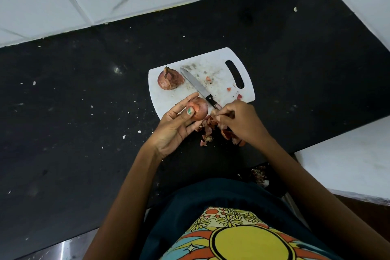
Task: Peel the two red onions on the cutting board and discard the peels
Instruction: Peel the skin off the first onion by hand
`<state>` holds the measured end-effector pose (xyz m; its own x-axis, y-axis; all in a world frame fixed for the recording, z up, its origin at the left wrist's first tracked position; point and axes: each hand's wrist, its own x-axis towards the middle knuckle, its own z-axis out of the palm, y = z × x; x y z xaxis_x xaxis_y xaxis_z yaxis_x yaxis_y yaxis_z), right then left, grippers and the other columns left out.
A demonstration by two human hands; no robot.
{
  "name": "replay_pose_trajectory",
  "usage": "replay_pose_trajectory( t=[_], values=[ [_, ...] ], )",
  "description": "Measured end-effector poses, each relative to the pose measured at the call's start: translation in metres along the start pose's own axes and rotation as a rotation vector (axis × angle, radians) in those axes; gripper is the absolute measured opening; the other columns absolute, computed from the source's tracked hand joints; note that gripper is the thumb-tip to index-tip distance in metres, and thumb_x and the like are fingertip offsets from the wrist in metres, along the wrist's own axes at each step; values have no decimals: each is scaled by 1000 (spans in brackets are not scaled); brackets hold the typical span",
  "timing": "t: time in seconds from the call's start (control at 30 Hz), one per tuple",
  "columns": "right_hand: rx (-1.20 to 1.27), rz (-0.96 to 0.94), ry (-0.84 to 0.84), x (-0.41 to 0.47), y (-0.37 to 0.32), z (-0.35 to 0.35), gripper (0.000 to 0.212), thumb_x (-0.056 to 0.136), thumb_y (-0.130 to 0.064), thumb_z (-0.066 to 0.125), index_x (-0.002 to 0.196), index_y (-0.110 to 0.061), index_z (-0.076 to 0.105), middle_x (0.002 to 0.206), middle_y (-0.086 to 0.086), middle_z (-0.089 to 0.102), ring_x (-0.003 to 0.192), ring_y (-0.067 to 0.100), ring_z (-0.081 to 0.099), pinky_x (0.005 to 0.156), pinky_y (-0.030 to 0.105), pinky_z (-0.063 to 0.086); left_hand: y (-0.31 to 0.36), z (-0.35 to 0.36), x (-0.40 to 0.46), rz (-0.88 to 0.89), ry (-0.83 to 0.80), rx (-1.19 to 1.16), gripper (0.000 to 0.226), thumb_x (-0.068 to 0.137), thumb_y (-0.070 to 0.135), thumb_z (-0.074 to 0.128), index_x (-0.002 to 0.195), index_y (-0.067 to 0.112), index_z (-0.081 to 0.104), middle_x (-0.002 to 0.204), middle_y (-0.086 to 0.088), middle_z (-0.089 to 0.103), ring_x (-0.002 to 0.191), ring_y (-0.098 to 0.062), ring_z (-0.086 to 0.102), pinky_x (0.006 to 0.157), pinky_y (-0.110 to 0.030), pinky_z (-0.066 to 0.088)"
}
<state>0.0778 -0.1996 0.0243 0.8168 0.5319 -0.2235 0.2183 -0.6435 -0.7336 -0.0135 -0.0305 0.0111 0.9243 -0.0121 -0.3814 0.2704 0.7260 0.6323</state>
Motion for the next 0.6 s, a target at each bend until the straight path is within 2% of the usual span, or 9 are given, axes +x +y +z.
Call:
replay_pose_trajectory(
  t=[0.07, 0.1, 0.13, 0.17, 0.2, 0.27, 0.37, 0.5, 0.6],
  values=[
    [-98, -53, -46, -1, -2, 0, 40, 92, -21, 62, 53, -13, 56, 50, -11, 47, 46, 6, 43, 58, 30, 44, 0, 1, 0, 3, 9, 14, 62, 54, 26, 91, 113, 25, 72, 115, -3, 70, 97, -14, 69, 75, -23, 57],
    [-88, -72, -42, -1, -6, -2, 39, 93, -24, 60, 55, -12, 59, 55, -4, 50, 50, 9, 44, 62, 30, 43, 0, 2, -1, 2, 18, 23, 58, 57, 23, 87, 113, 24, 71, 117, -4, 69, 97, -14, 69, 74, -23, 57],
    [-39, -76, -32, -1, -12, -5, 34, 94, -26, 58, 65, -9, 66, 64, 5, 57, 57, 15, 50, 63, 25, 43, 0, 4, -1, 1, 33, 37, 54, 59, 21, 82, 113, 24, 71, 118, -5, 68, 97, -15, 70, 73, -22, 57],
    [61, -59, -21, -1, -19, -9, 27, 94, -27, 58, 78, -9, 70, 74, 6, 63, 66, 18, 59, 66, 19, 45, 1, 6, -2, 1, 50, 53, 52, 62, 19, 78, 113, 24, 71, 118, -5, 67, 96, -15, 70, 72, -21, 57],
    [196, -23, -27, -1, -25, -13, 20, 93, -29, 59, 89, -12, 70, 83, 1, 66, 76, 18, 65, 71, 19, 51, 1, 6, -2, 2, 61, 75, 50, 64, 17, 75, 114, 24, 70, 117, -4, 67, 95, -15, 70, 71, -20, 56],
    [389, 39, -73, -1, -31, -17, 19, 88, -32, 66, 99, -17, 70, 93, -1, 69, 82, 20, 70, 72, 32, 60, 0, 6, -1, 4, 61, 131, 47, 73, 13, 67, 118, 23, 65, 116, -1, 68, 97, -14, 69, 73, -20, 56],
    [318, -33, -89, 1, -31, -16, 30, 79, -31, 76, 104, -14, 71, 93, -2, 72, 82, 16, 71, 76, 40, 60, 0, 5, 0, 14, 52, 196, 45, 78, 9, 62, 121, 21, 62, 113, 0, 70, 98, -14, 68, 80, -22, 56],
    [310, -74, -43, -1, -33, -14, 21, 79, -17, 76, 99, -12, 73, 87, -3, 73, 79, 9, 70, 77, 35, 59, 0, 5, 1, 33, 70, 226, 43, 76, 8, 62, 119, 17, 62, 107, 1, 72, 94, -12, 69, 79, -21, 56],
    [323, -77, -15, 1, -30, -15, 16, 83, -6, 68, 98, -9, 74, 84, 2, 74, 75, 14, 72, 76, 36, 60, 0, 4, 0, 35, 80, 211, 41, 76, 10, 60, 117, 16, 62, 104, 3, 73, 91, -10, 69, 74, -18, 56]
  ],
)
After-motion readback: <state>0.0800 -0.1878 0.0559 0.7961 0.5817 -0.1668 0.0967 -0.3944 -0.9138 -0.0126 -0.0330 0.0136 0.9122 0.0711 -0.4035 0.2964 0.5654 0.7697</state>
